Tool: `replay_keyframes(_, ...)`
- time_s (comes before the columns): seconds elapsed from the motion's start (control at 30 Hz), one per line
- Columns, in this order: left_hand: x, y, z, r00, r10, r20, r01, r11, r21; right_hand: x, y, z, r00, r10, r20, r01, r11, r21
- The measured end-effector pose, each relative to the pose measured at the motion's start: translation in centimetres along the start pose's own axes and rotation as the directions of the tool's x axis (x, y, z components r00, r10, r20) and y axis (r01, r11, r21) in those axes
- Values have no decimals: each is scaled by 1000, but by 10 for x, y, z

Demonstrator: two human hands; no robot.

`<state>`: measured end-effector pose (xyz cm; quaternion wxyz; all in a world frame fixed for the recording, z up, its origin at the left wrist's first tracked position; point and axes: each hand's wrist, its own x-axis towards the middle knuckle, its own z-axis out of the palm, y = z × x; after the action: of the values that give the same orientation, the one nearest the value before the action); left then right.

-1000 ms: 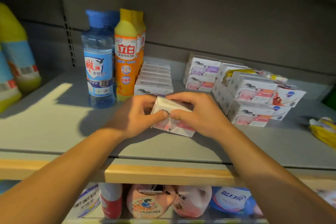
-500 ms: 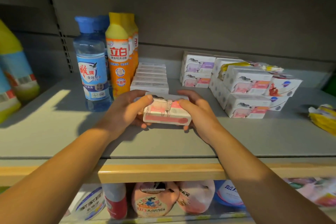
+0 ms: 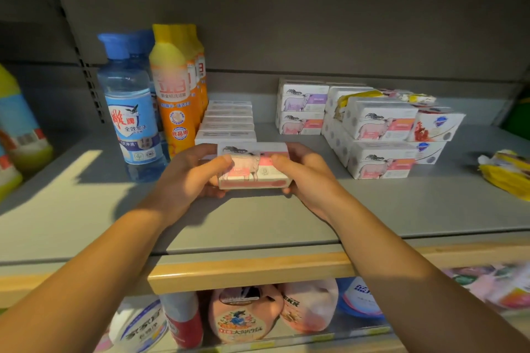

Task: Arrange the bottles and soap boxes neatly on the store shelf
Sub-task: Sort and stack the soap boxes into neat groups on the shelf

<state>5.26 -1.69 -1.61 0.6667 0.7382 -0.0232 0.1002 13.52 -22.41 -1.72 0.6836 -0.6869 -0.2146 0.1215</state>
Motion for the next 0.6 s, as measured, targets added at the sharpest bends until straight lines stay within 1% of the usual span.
replay_keyframes(0.1,-3,2,1,997,72,3,-72,995,64,-1,2,0,994,-102,-37,99,993,-57)
replay_keyframes(0.17,-5,6,3,984,176,-17,-172,975,137,-4,3,-1,984,-176,-39,170,977,-125)
replay_keyframes(0.23,-6,7,6,955,294,-33,-276,925,260,-8,3,0,967,-248,-60,230,948,-222)
replay_keyframes(0.27,-7,7,7,940,338,-46,-306,896,322,-9,2,0,954,-289,-73,259,924,-282)
replay_keyframes(0.33,-7,6,8,911,406,-68,-345,843,413,-11,2,1,930,-359,-84,301,871,-389)
replay_keyframes(0.4,-8,4,9,880,468,-78,-378,791,481,-11,1,1,917,-391,-82,315,833,-454)
replay_keyframes(0.5,-8,4,9,862,502,-67,-412,772,484,-12,1,1,916,-395,-62,320,817,-480)
replay_keyframes(0.6,-9,5,9,888,458,-32,-392,792,468,-13,1,1,920,-390,-30,329,815,-477)
